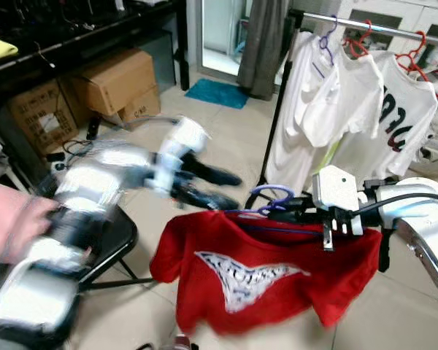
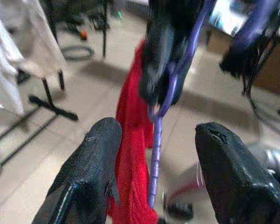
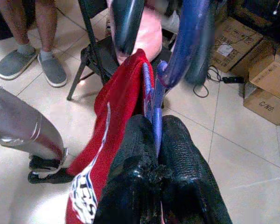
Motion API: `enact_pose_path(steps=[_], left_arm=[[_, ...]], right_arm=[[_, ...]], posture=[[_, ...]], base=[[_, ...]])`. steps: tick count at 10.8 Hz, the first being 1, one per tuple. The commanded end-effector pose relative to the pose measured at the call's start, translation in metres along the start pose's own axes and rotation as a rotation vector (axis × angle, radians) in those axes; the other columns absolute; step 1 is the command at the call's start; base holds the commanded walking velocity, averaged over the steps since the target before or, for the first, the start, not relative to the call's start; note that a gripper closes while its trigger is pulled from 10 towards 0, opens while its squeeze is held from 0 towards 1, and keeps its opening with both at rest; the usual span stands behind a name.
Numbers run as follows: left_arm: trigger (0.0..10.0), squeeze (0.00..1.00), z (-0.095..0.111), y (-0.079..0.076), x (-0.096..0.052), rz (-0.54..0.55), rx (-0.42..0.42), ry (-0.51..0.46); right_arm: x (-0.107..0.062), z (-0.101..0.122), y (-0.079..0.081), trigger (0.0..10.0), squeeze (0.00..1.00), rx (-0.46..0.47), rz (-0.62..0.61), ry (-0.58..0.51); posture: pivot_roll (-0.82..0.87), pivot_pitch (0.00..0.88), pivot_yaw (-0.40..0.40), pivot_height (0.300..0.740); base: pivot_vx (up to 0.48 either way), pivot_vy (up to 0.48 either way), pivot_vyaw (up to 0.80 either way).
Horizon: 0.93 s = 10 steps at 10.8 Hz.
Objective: Hang hanger
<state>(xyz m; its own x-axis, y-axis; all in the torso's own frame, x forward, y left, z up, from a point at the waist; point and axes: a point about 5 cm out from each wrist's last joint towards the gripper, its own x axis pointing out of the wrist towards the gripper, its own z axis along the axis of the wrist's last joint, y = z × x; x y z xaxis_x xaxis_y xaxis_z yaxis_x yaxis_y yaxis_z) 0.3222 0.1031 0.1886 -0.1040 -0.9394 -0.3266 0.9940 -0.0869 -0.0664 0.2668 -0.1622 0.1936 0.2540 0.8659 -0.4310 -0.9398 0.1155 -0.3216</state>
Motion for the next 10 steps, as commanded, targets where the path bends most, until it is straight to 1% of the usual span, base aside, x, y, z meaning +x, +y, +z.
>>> enact_pose_path(steps=[1,2,3,4,5,6,7,9,10], left_arm=[[10.0,0.00,0.002,0.004,0.004,0.023,0.047,0.055],[2.5,0.00,-0.005,0.010,0.008,0.082,0.095,0.128],[0.0,0.00,-0.009,0.012,0.009,0.099,0.102,0.155],[0.0,0.00,-0.010,0.014,0.011,0.091,0.115,0.149],[0.0,0.00,-0.007,0.015,0.013,0.089,0.133,0.120],[0.0,0.00,0.001,0.013,0.015,0.064,0.149,0.063],[0.0,0.00,0.002,0.012,0.017,0.046,0.174,0.074],[0.0,0.00,-0.001,0.012,0.018,0.042,0.185,0.085],[0.0,0.00,-0.006,0.012,0.017,0.044,0.192,0.138]], right_arm=[[0.001,0.005,0.000,10.0,0.00,-0.024,0.000,0.010],[0.001,0.005,-0.001,10.0,0.00,-0.023,-0.003,0.013],[0.001,0.005,-0.001,10.0,0.00,-0.023,-0.004,0.014],[0.002,0.006,-0.001,10.0,0.00,-0.022,-0.004,0.013],[0.003,0.007,-0.001,10.0,0.00,-0.023,-0.004,0.014],[0.003,0.007,-0.001,10.0,0.00,-0.024,-0.003,0.015],[0.004,0.007,-0.002,10.0,0.00,-0.024,-0.001,0.018],[0.004,0.007,-0.002,10.0,0.00,-0.024,0.000,0.020],[0.004,0.007,-0.003,10.0,0.00,-0.026,-0.001,0.019]], posture=[[0.09,0.011,0.036,0.740],[0.10,0.012,0.036,0.740],[0.10,0.012,0.036,0.740],[0.10,0.012,0.035,0.740],[0.10,0.012,0.035,0.740],[0.10,0.011,0.032,0.740],[0.10,0.012,0.032,0.740],[0.10,0.012,0.031,0.740],[0.10,0.012,0.033,0.740]], base=[[0.000,0.000,0.00],[0.000,0.000,0.00],[0.000,0.000,0.00],[0.000,0.000,0.00],[0.000,0.000,0.00],[0.000,0.000,0.00],[0.000,0.000,0.00],[0.000,0.000,0.00],[0.000,0.000,0.00]])
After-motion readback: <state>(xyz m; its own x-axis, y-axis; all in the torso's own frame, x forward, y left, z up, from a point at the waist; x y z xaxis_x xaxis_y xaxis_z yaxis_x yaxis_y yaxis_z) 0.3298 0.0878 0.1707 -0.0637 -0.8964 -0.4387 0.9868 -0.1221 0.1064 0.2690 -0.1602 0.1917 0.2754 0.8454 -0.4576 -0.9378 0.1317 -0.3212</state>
